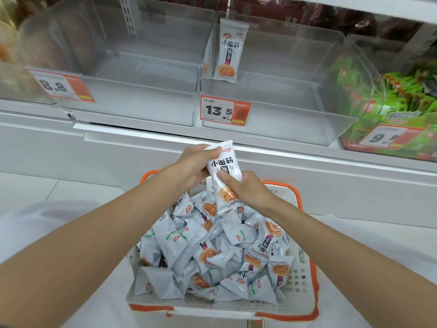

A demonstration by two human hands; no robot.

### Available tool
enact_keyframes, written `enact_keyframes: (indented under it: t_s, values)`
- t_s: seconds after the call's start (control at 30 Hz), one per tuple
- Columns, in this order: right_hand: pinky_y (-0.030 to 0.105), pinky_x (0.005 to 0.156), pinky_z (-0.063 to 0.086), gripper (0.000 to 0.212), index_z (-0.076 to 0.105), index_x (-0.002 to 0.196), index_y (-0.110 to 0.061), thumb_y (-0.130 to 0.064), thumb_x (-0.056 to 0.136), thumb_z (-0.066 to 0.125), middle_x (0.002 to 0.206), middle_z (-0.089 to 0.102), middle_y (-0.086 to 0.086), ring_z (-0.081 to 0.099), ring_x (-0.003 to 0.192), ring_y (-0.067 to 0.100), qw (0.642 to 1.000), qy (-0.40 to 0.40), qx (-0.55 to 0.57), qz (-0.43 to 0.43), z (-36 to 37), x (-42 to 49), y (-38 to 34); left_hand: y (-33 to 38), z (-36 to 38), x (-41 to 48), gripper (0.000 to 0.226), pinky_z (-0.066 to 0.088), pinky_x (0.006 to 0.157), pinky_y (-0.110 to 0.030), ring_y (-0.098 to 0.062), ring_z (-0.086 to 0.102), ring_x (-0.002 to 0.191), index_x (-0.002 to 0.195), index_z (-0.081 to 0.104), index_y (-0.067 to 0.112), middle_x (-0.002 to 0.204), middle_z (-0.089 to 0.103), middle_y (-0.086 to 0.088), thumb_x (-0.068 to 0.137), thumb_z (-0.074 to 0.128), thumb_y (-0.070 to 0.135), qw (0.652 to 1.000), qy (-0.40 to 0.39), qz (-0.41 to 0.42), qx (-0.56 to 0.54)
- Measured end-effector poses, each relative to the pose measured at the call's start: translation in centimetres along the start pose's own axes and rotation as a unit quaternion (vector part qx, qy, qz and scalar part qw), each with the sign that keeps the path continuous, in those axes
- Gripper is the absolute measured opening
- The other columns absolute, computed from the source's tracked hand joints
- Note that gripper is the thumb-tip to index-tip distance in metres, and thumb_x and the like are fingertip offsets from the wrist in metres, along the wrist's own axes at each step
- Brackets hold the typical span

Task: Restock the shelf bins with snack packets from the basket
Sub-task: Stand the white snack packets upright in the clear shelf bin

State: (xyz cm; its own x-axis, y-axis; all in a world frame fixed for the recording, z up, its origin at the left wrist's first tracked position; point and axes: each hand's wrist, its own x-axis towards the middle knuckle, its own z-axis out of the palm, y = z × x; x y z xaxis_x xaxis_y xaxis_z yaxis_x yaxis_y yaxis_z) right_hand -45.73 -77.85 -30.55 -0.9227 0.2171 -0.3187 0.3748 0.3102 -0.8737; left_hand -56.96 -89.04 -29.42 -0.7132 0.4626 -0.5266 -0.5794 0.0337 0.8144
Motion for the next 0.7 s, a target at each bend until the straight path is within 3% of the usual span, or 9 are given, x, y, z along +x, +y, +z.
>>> enact_keyframes:
  t_s: [0.07, 0.2, 0.37, 0.5, 0.57, 0.63, 0.7]
  values:
    - [0.023, 0.049, 0.034, 0.041, 0.051, 0.06, -0.017, -0.039, 0.092, 0.062, 0.049, 0.049, -0.009, 0.042, 0.044, 0.006, 0.999, 0.023, 0.026, -0.032, 0.1, 0.0, -0.2, 0.3, 0.2, -0.1, 0.012, 0.057, 0.057, -0.027, -0.018, 0.069, 0.069, 0.098, 0.063, 0.007, 0.083, 0.072, -0.009, 0.088, 0.069, 0.011, 1.0, -0.003, 0.028, 0.003]
    - [0.019, 0.042, 0.04, 0.02, 0.061, 0.071, -0.02, -0.023, 0.083, 0.077, 0.051, 0.058, -0.011, 0.049, 0.044, 0.002, 0.998, -0.01, 0.035, -0.044, 0.1, -0.5, -0.7, 0.9, 0.2, -0.3, 0.016, 0.057, 0.06, -0.027, -0.016, 0.07, 0.07, 0.099, 0.066, 0.007, 0.086, 0.074, -0.007, 0.087, 0.071, 0.017, 0.997, -0.018, 0.059, 0.035]
    - [0.024, 0.042, 0.042, 0.019, 0.062, 0.076, -0.022, -0.024, 0.078, 0.081, 0.056, 0.059, -0.008, 0.051, 0.047, 0.011, 0.998, 0.027, 0.018, -0.06, -0.3, -0.4, -1.2, 2.2, 0.6, -1.0, 0.013, 0.059, 0.065, -0.029, -0.015, 0.07, 0.072, 0.098, 0.065, 0.008, 0.087, 0.073, -0.007, 0.088, 0.07, 0.013, 0.993, -0.017, 0.109, 0.048]
    - [0.03, 0.079, 0.058, 0.033, 0.06, 0.114, -0.02, -0.017, 0.085, 0.074, 0.099, 0.073, -0.005, 0.071, 0.087, 0.011, 0.993, 0.028, 0.087, -0.08, -1.6, -0.4, -2.1, 4.9, 1.9, -1.7, 0.008, 0.055, 0.078, -0.038, -0.022, 0.066, 0.08, 0.09, 0.062, 0.014, 0.09, 0.07, -0.01, 0.088, 0.07, 0.012, 0.969, -0.022, 0.199, 0.142]
    - [0.034, 0.087, 0.056, 0.031, 0.061, 0.113, -0.021, -0.016, 0.085, 0.072, 0.104, 0.073, -0.006, 0.07, 0.094, 0.013, 0.991, 0.05, 0.078, -0.092, -3.0, 0.0, -3.0, 6.9, 3.1, -2.1, 0.008, 0.053, 0.069, -0.029, -0.013, 0.063, 0.071, 0.089, 0.062, 0.013, 0.082, 0.068, -0.006, 0.087, 0.07, 0.011, 0.947, -0.026, 0.265, 0.179]
    - [0.034, 0.085, 0.056, 0.023, 0.067, 0.104, -0.021, -0.016, 0.083, 0.073, 0.099, 0.074, -0.007, 0.07, 0.092, 0.013, 0.99, 0.078, 0.049, -0.108, -4.9, 0.8, -4.4, 9.1, 4.5, -2.2, 0.008, 0.047, 0.056, -0.016, -0.004, 0.06, 0.061, 0.088, 0.063, 0.012, 0.08, 0.066, -0.001, 0.087, 0.07, 0.009, 0.923, -0.019, 0.326, 0.206]
    - [0.032, 0.079, 0.056, 0.02, 0.071, 0.099, -0.019, -0.015, 0.08, 0.077, 0.094, 0.075, -0.006, 0.07, 0.086, 0.012, 0.986, 0.099, 0.031, -0.127, -6.8, 1.8, -6.3, 11.5, 5.8, -1.5, 0.009, 0.047, 0.053, -0.016, -0.009, 0.063, 0.068, 0.088, 0.063, 0.012, 0.089, 0.068, -0.003, 0.087, 0.071, 0.013, 0.904, 0.0, 0.358, 0.233]
